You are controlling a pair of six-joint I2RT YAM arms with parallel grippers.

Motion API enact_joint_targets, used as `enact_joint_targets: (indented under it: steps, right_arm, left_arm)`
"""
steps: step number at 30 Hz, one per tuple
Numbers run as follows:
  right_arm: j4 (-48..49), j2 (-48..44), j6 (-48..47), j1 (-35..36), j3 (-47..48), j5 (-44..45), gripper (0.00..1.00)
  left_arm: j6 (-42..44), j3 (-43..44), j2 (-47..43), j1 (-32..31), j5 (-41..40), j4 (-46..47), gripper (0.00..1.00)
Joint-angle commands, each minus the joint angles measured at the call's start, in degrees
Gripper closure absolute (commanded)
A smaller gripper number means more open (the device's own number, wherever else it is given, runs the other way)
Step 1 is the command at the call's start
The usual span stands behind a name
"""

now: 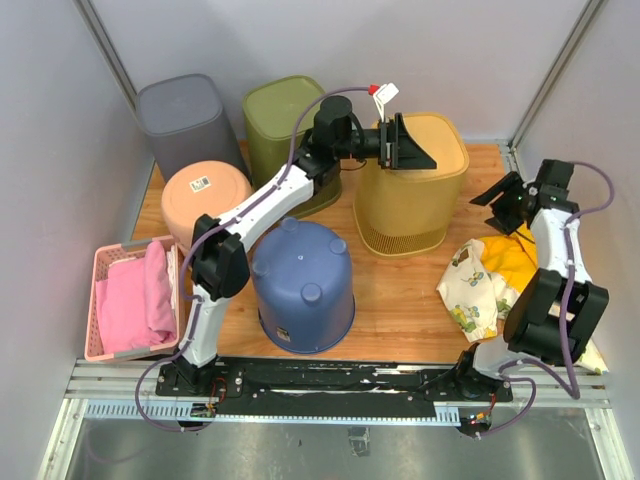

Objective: Turn the large container upside down

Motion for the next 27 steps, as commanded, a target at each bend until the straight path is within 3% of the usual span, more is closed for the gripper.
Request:
enact_joint_targets:
  steps: [1, 8, 15, 21, 27]
  right_arm:
    - [-12.2, -6.6, -5.5, 0.5, 7.7, 13.7, 0.34]
    - [-17.5, -14.6, -9.1, 0.6, 17.5, 22.7, 0.34]
    - [-16.3, -21.4, -15.8, 0.7, 23.1, 25.0, 0.34]
    - [-18.3, -23.2, -18.5, 0.8, 26.3, 29.7, 0.34]
    - [-16.0, -24.6, -17.4, 1.0, 22.8, 27.6, 0.34]
  left_arm:
    - [8.0, 3.7, -3.5, 0.2, -2.1, -10.4, 0.07]
    - [24.6, 2.7, -15.5, 0.1, -13.8, -28.1, 0.01]
    - [36.0, -12.5, -33.9, 0.2, -33.5, -40.3, 0.01]
    - [35.1, -30.8, -51.0, 0.2, -48.5, -41.0, 0.01]
    - [32.3, -44.9, -67.8, 0.2, -57.1, -34.7, 0.01]
